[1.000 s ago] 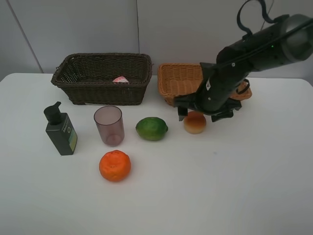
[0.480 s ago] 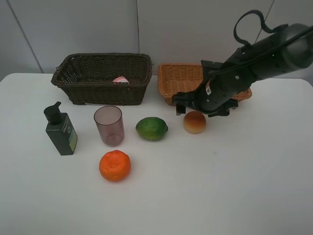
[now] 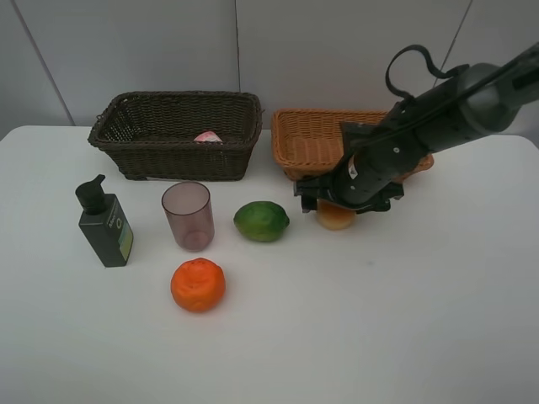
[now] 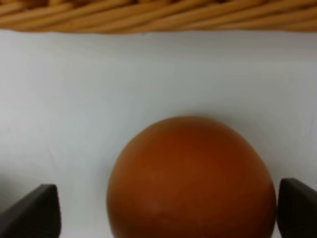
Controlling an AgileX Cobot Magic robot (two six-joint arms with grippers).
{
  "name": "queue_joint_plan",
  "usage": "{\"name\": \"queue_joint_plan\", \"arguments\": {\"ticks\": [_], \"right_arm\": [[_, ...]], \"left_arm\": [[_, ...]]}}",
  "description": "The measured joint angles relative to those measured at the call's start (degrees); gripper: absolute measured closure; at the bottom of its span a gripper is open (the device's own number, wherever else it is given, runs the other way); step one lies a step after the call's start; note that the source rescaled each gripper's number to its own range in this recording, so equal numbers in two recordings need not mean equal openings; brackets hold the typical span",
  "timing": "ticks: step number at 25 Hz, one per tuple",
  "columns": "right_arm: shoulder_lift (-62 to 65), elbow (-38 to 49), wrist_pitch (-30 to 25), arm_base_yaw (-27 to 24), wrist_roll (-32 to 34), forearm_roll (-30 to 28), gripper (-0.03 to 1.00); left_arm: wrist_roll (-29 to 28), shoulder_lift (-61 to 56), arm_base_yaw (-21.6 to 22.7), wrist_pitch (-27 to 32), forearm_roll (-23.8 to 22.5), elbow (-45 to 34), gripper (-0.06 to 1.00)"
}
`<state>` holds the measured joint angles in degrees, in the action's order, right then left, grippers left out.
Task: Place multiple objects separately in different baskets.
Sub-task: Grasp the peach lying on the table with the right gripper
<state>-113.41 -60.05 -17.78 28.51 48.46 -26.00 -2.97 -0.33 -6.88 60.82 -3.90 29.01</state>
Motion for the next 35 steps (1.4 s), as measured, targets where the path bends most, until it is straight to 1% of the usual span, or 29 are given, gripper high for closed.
{"name": "queue_joint_plan", "arguments": {"ticks": [4,5,6,8,9,10,11,30,35], "right_arm": [[-1.0,0.0,0.2,0.0,0.0,0.0,0.06],[-1.2,0.0,0.2,0.0,0.0,0.0,0.07],[-1.3,0.0,0.3,0.0,0.0,0.0,0.10],[-1.5,0.0,0.4,0.0,0.0,0.0,0.21],[-1.6,0.0,0.4,0.0,0.0,0.0,0.32],[-1.7,0.0,0.5,0.0,0.0,0.0,0.45],[-1.7,0.0,0.6,0.0,0.0,0.0,0.54],[-1.8,0.0,0.6,0.0,0.0,0.0,0.54],[0.3,0.0,-2.0,0.0,0.0,0.0,0.54]], "left_arm": [[0.0,0.0,0.0,0.0,0.0,0.0,-0.03],[0.0,0.0,0.0,0.0,0.0,0.0,-0.03],[0.0,0.0,0.0,0.0,0.0,0.0,-0.03],[0.0,0.0,0.0,0.0,0.0,0.0,-0.03],[0.0,0.0,0.0,0.0,0.0,0.0,-0.03],[0.0,0.0,0.0,0.0,0.0,0.0,-0.03],[0.0,0.0,0.0,0.0,0.0,0.0,-0.03],[0.0,0.0,0.0,0.0,0.0,0.0,-0.03],[0.0,0.0,0.0,0.0,0.0,0.0,-0.03]]}}
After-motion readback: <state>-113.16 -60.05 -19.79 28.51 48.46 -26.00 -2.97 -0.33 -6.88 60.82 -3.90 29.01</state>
